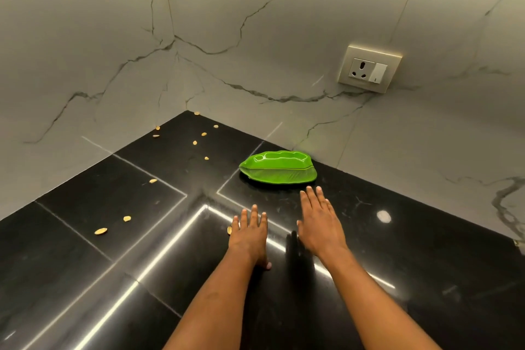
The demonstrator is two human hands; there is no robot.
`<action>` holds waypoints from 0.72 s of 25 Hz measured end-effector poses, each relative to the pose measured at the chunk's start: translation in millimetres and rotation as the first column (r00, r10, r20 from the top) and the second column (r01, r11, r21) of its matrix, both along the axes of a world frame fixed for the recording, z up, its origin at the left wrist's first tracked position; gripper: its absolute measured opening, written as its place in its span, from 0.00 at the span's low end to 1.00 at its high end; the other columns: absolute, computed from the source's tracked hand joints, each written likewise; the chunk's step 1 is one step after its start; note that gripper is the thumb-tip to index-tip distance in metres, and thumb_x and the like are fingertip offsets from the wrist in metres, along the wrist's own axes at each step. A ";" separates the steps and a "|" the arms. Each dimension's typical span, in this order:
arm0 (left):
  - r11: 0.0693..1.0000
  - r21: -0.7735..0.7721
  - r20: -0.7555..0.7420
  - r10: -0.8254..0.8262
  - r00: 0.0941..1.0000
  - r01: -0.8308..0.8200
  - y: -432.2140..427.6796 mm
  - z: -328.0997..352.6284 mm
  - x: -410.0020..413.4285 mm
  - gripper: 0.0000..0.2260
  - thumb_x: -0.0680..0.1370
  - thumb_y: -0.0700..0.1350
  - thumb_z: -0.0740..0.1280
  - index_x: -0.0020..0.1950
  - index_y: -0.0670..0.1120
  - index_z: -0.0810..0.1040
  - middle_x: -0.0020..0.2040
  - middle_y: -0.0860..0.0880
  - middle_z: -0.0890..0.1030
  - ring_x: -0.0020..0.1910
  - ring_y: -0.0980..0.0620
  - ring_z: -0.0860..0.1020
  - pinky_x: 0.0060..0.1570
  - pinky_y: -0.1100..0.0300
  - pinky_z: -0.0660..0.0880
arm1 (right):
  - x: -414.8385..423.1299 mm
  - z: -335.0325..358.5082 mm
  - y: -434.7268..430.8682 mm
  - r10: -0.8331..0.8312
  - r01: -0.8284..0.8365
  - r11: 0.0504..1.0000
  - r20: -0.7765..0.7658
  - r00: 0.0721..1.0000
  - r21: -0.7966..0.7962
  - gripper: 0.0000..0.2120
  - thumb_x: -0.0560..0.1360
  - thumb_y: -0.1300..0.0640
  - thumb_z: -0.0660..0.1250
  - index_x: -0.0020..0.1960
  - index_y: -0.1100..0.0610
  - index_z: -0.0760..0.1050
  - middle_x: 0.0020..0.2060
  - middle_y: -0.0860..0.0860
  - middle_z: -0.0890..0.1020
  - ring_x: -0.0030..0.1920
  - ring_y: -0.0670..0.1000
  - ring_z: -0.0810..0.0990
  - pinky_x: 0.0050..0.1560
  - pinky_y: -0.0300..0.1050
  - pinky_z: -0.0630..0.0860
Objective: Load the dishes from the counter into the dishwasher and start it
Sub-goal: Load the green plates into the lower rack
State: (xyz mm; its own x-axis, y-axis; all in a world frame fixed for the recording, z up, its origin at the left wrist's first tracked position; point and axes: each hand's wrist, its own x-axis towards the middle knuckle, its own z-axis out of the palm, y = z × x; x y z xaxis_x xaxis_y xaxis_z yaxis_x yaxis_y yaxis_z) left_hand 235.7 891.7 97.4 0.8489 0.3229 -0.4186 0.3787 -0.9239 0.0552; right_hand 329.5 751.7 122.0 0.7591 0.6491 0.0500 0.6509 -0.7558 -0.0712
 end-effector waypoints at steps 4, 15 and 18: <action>0.993 -0.116 -0.108 -0.023 0.994 0.010 33.1 -3.0 36.7 0.63 0.65 0.59 0.80 0.79 0.40 0.37 0.79 0.40 0.35 0.78 0.37 0.38 0.76 0.43 0.43 | 29.1 -5.6 32.9 0.008 -0.008 1.000 -0.007 1.000 -0.001 0.33 0.81 0.54 0.58 0.79 0.58 0.46 0.79 0.54 0.48 0.78 0.54 0.43 0.77 0.51 0.45; 0.994 -0.105 -0.264 -0.068 0.962 0.041 34.2 -19.4 61.1 0.65 0.65 0.59 0.79 0.76 0.36 0.31 0.76 0.36 0.30 0.75 0.31 0.35 0.75 0.37 0.44 | 101.9 -43.5 102.3 0.046 -0.039 0.978 0.027 0.999 -0.205 0.22 0.76 0.67 0.59 0.70 0.60 0.67 0.71 0.58 0.69 0.73 0.59 0.64 0.73 0.56 0.59; 0.995 -0.081 -0.285 -0.083 0.955 0.062 36.5 -22.2 64.7 0.65 0.65 0.59 0.79 0.76 0.35 0.32 0.76 0.34 0.30 0.75 0.30 0.35 0.75 0.36 0.45 | 103.4 -43.2 107.0 0.089 -0.066 0.982 0.126 0.988 -0.177 0.09 0.72 0.67 0.64 0.51 0.59 0.77 0.49 0.57 0.82 0.51 0.60 0.81 0.49 0.52 0.75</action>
State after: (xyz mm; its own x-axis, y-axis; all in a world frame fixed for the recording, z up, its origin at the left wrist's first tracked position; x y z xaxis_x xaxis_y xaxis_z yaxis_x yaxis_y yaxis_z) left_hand 300.4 928.2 75.2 0.7094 0.2263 -0.6675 0.3203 -0.9471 0.0194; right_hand 432.9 858.8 78.8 0.7004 0.7132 0.0292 0.7028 -0.6962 0.1462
